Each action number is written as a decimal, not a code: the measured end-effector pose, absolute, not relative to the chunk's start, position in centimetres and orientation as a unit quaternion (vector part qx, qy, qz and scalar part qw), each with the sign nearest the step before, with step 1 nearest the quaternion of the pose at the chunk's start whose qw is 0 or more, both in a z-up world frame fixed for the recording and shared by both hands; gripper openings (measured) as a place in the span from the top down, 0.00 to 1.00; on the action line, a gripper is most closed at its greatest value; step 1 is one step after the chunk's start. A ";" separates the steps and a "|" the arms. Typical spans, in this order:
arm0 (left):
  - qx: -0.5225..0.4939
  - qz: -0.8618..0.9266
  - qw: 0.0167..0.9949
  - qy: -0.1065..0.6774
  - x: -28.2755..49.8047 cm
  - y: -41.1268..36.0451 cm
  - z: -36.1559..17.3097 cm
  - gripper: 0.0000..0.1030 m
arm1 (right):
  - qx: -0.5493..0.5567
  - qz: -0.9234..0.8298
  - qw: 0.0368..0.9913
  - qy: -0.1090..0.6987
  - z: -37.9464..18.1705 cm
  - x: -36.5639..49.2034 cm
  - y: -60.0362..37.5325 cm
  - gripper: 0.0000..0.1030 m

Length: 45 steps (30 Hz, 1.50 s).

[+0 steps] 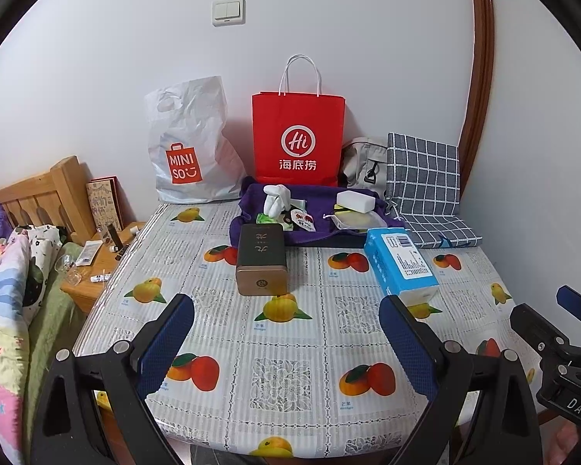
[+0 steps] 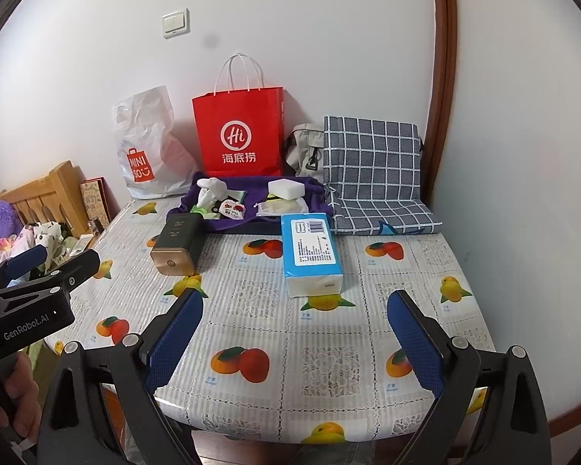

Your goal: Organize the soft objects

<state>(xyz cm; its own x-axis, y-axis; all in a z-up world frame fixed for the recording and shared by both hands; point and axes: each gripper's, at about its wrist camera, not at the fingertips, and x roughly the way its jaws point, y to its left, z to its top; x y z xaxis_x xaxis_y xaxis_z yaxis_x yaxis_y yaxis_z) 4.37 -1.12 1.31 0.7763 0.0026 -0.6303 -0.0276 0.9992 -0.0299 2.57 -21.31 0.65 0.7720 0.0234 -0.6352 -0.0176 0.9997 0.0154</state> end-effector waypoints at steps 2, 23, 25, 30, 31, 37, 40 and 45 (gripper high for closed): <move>-0.019 0.008 0.942 0.335 4.4 -1.1 1.3 0.06 | 0.006 0.010 0.941 0.337 0.6 2.6 -21.3 0.08; -0.017 0.005 0.942 0.336 4.3 -1.4 1.2 0.06 | 0.006 0.010 0.942 0.336 0.6 2.5 -21.5 0.08; -0.017 0.006 0.942 0.336 4.3 -1.4 1.2 0.06 | 0.006 0.010 0.942 0.337 0.6 2.5 -21.5 0.08; -0.017 0.006 0.941 0.337 4.3 -1.4 1.2 0.06 | 0.006 0.010 0.942 0.336 0.6 2.5 -21.4 0.08; -0.017 0.006 0.942 0.336 4.3 -1.4 1.2 0.06 | 0.007 0.011 0.942 0.336 0.6 2.4 -21.5 0.08; -0.017 0.006 0.941 0.337 4.3 -1.4 1.2 0.06 | 0.007 0.011 0.942 0.335 0.7 2.4 -21.5 0.08; -0.017 0.006 0.942 0.336 4.3 -1.5 1.2 0.06 | 0.006 0.011 0.942 0.335 0.8 2.4 -21.5 0.08; -0.017 0.007 0.942 0.336 4.3 -1.4 1.2 0.06 | 0.007 0.011 0.943 0.334 0.9 2.3 -21.4 0.08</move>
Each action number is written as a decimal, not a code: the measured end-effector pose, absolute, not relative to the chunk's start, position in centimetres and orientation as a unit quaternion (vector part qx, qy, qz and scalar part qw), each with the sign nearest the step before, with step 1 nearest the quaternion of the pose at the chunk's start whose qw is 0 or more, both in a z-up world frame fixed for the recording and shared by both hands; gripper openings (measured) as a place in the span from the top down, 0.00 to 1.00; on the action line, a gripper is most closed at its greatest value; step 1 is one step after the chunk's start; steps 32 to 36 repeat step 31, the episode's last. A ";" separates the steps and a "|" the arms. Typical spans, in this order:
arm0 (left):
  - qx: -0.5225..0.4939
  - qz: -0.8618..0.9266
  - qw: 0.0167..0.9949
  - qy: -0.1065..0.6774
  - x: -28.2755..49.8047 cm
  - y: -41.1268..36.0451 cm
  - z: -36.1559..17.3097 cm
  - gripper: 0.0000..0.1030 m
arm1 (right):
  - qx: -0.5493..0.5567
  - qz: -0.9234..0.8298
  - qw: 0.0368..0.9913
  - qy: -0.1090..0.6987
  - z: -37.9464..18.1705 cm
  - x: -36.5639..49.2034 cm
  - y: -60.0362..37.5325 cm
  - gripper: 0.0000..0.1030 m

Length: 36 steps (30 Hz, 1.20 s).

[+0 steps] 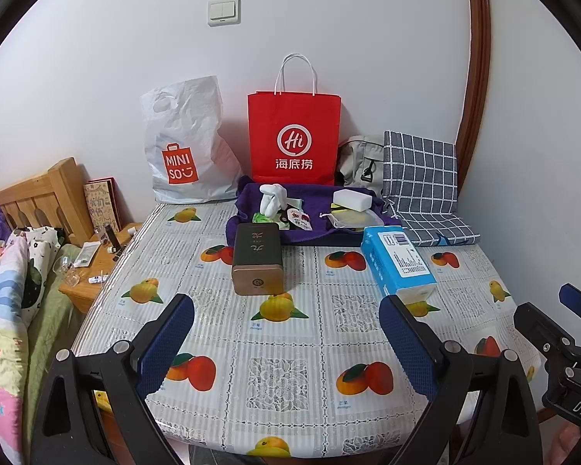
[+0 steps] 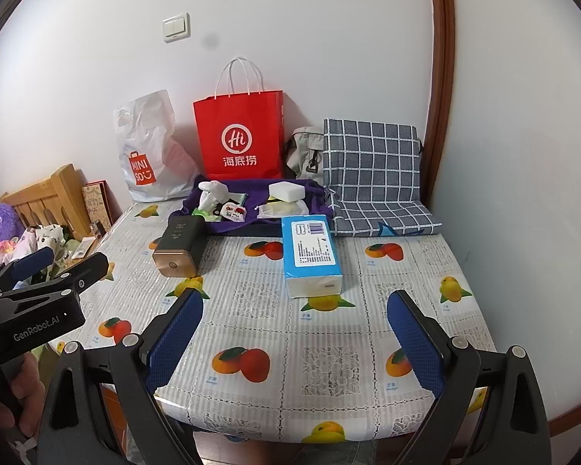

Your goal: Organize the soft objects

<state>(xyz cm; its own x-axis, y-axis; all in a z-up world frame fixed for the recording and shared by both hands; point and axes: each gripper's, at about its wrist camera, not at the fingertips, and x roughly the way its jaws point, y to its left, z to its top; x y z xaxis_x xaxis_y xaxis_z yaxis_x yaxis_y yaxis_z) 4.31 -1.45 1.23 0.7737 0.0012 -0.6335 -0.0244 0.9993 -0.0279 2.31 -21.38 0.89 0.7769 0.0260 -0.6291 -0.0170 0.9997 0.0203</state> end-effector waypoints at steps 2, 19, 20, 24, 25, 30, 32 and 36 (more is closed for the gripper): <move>-0.017 0.006 0.941 0.337 4.3 -1.4 1.2 0.06 | 0.007 0.012 0.943 0.334 0.9 2.3 -21.4 0.08; -0.016 0.005 0.942 0.336 4.4 -1.5 1.2 0.06 | 0.006 0.013 0.944 0.331 1.4 2.0 -21.2 0.08; -0.017 0.005 0.942 0.336 4.3 -1.5 1.2 0.06 | 0.006 0.013 0.944 0.330 1.4 2.1 -21.2 0.08; -0.015 0.005 0.942 0.336 4.4 -1.5 1.2 0.06 | 0.007 0.012 0.944 0.329 1.6 1.9 -21.2 0.08; -0.015 0.005 0.942 0.336 4.4 -1.5 1.2 0.06 | 0.008 0.012 0.944 0.329 1.5 1.9 -21.2 0.08; -0.016 0.005 0.941 0.337 4.7 -1.3 1.2 0.06 | 0.009 0.014 0.944 0.329 1.5 1.9 -21.2 0.08; -0.015 0.005 0.941 0.338 4.8 -1.2 1.1 0.06 | 0.010 0.015 0.944 0.329 1.5 1.8 -21.2 0.08; -0.015 0.005 0.941 0.338 4.8 -1.2 1.1 0.06 | 0.010 0.015 0.944 0.329 1.5 1.8 -21.2 0.08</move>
